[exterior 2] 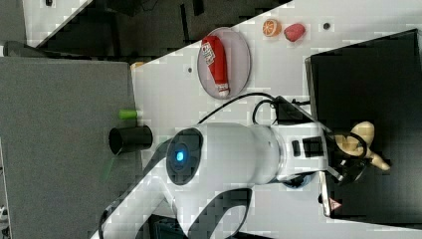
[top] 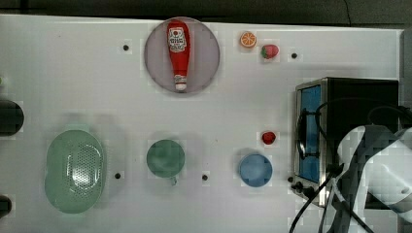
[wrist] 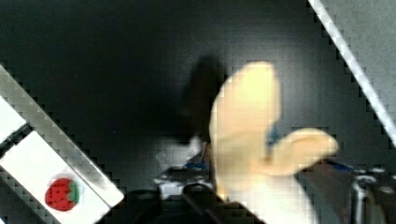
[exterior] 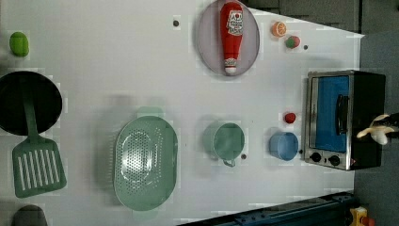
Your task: Pick banana from table and place on oven.
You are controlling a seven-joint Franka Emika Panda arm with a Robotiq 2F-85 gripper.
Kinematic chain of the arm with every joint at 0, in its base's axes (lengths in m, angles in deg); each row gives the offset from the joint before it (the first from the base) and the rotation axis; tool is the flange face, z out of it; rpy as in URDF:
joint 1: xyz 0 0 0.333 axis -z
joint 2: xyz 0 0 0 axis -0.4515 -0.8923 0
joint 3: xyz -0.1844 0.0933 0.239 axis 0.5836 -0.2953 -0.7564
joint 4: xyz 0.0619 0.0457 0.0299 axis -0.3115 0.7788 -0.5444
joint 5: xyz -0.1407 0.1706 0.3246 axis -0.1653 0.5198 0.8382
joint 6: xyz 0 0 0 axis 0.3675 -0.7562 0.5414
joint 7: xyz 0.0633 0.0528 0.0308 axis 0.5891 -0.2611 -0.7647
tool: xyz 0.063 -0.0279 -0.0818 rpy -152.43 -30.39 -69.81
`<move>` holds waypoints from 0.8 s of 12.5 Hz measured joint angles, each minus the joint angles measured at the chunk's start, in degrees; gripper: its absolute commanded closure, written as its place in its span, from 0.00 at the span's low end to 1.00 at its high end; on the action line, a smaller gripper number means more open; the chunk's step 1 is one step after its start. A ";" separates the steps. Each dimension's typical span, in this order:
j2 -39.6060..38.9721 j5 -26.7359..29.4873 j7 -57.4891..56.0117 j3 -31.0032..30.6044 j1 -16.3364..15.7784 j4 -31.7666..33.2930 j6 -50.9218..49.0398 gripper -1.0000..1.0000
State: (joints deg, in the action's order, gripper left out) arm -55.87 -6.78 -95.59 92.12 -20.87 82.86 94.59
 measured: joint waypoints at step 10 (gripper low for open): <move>17.09 -0.07 9.85 -8.28 -3.76 -2.01 -15.08 0.00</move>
State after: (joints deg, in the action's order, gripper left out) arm -38.78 -6.85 -85.74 83.84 -24.63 80.84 79.51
